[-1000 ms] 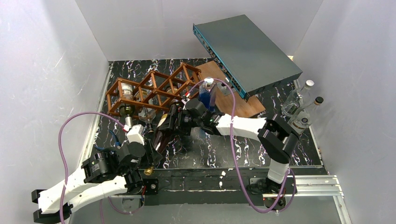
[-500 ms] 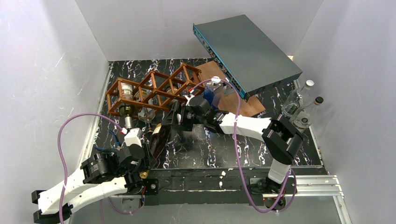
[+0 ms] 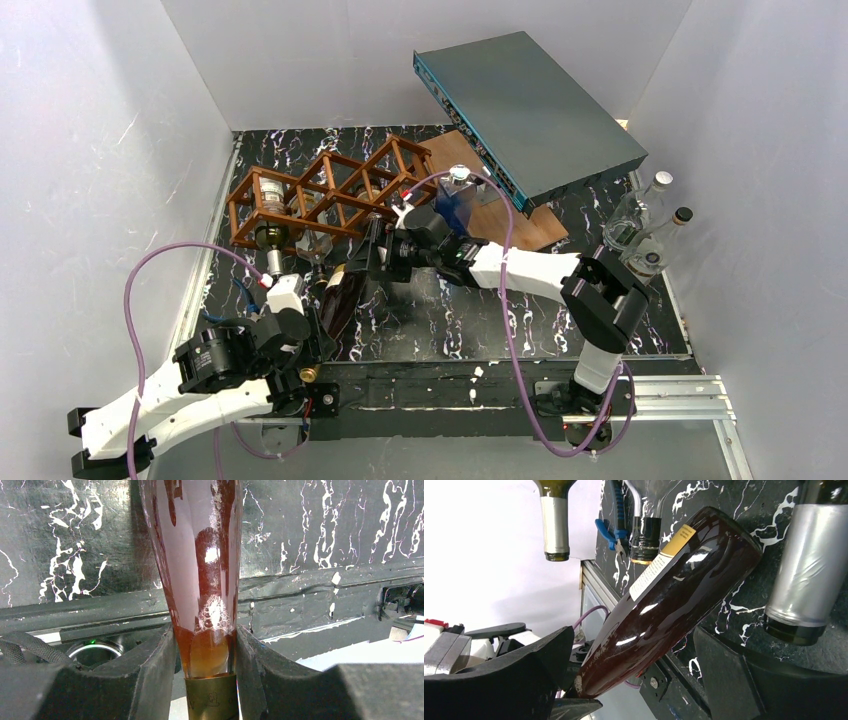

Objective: Take the wine bottle off the wine rack
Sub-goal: Pick up the wine bottle from the wine rack.

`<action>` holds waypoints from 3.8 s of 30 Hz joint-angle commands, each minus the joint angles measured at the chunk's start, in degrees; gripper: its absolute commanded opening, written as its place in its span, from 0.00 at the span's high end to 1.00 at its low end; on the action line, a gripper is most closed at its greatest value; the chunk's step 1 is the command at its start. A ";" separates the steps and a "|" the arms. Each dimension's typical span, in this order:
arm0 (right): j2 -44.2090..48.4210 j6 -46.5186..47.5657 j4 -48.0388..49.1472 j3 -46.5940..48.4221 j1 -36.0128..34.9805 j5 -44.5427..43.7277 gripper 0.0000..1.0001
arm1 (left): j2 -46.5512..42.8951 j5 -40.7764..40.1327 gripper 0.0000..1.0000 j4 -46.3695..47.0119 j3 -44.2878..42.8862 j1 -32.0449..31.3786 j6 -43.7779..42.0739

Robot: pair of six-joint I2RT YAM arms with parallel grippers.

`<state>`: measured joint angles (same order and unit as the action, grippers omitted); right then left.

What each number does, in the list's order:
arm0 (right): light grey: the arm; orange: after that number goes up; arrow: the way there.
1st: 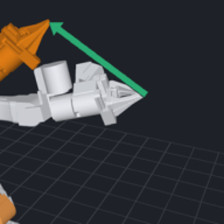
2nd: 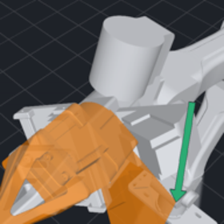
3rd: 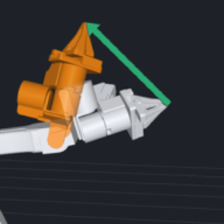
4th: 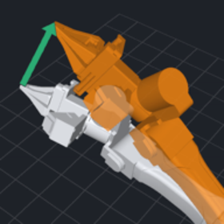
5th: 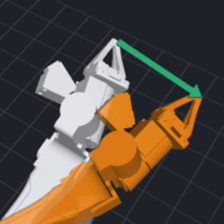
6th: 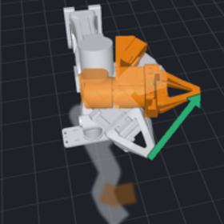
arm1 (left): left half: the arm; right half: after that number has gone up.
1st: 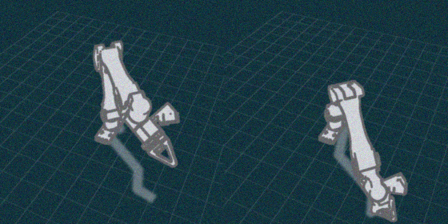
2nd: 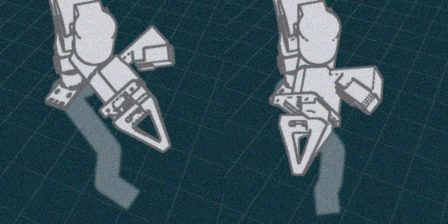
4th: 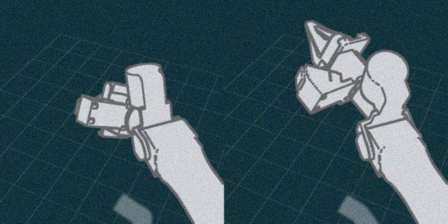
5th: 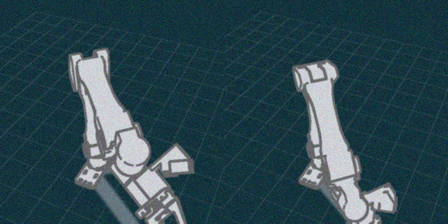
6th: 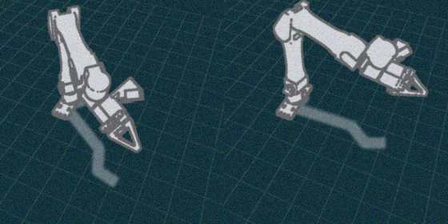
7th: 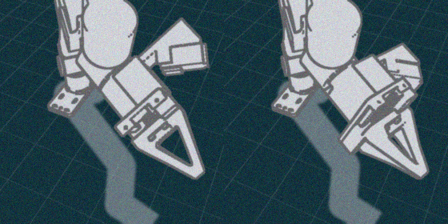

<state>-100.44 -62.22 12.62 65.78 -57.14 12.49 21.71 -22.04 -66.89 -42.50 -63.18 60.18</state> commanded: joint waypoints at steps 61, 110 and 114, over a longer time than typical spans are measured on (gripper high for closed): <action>1.44 17.94 -4.18 16.52 6.32 15.62 0.01 | 2.30 -0.46 1.00 12.76 -3.49 0.16 -0.79; 22.37 105.69 -40.18 5.36 4.68 35.50 0.02 | 21.72 21.99 1.00 7.43 -22.19 0.16 1.72; 22.62 106.42 -36.51 1.86 4.33 34.79 0.02 | 25.50 24.24 1.00 9.38 -23.56 0.16 0.53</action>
<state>-79.11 39.77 -27.27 70.13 -52.31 47.00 45.63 -0.73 -67.18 -60.34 -63.09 63.07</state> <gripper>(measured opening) 0.985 0.399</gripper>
